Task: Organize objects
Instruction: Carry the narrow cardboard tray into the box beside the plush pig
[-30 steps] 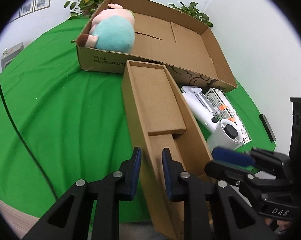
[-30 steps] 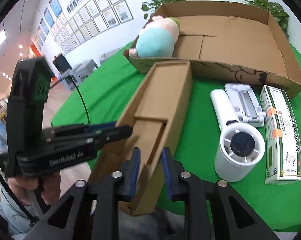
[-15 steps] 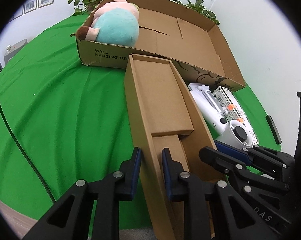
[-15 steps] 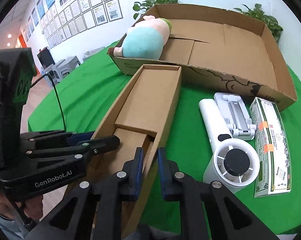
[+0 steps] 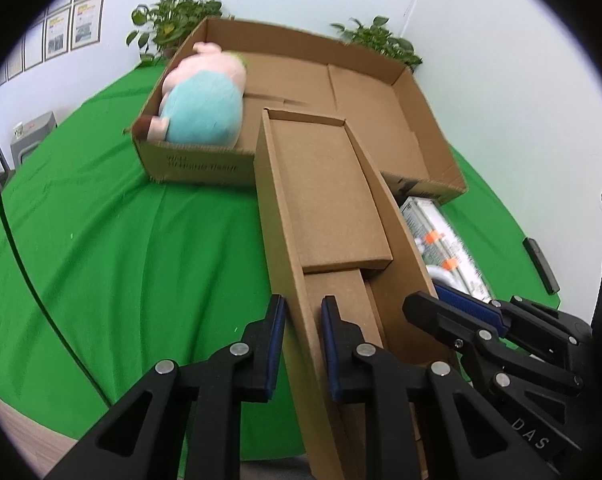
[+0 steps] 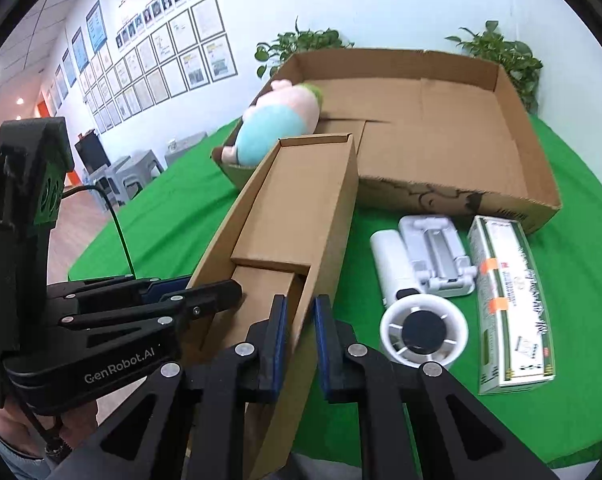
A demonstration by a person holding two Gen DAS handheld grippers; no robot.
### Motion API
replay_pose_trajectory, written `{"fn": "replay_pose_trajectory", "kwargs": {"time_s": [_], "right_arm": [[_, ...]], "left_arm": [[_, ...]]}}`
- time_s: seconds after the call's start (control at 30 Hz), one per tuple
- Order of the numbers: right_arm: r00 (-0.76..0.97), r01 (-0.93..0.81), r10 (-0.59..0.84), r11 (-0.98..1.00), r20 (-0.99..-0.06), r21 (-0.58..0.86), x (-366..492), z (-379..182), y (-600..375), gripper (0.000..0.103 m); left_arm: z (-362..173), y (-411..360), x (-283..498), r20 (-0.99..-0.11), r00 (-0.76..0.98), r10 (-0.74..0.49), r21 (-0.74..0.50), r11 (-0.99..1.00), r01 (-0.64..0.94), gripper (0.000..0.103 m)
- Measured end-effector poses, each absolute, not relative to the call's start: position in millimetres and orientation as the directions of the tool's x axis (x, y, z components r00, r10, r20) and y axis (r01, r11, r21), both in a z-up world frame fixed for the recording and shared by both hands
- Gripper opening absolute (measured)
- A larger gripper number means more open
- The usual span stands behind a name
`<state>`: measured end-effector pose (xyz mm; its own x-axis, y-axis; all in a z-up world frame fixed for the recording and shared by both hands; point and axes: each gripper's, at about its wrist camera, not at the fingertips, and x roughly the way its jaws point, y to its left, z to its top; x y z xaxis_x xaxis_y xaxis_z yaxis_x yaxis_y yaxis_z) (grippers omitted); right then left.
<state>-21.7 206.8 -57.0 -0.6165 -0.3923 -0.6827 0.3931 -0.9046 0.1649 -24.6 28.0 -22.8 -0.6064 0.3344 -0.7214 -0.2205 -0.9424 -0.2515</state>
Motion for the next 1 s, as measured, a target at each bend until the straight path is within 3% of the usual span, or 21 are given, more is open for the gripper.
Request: {"fn": "replay_pose_trajectory", "kwargs": {"time_s": [0.57,1.0], "right_arm": [[-0.829,0.32,-0.31,-0.945,-0.466,0.059,-16.4,60.6,228.1,0.011],[-0.838,0.349,-0.336,-0.936,-0.43,0.05,-74.8,85.9,221.0,0.012]], "left_arm": [[86.4,57.5,-49.3,-0.516,-0.774,0.367,-0.168,-0.93,-0.329,0.013],[102.2,49.1,-108.4,-0.491,-0.799,0.348,-0.175,-0.938,-0.3,0.013]]}}
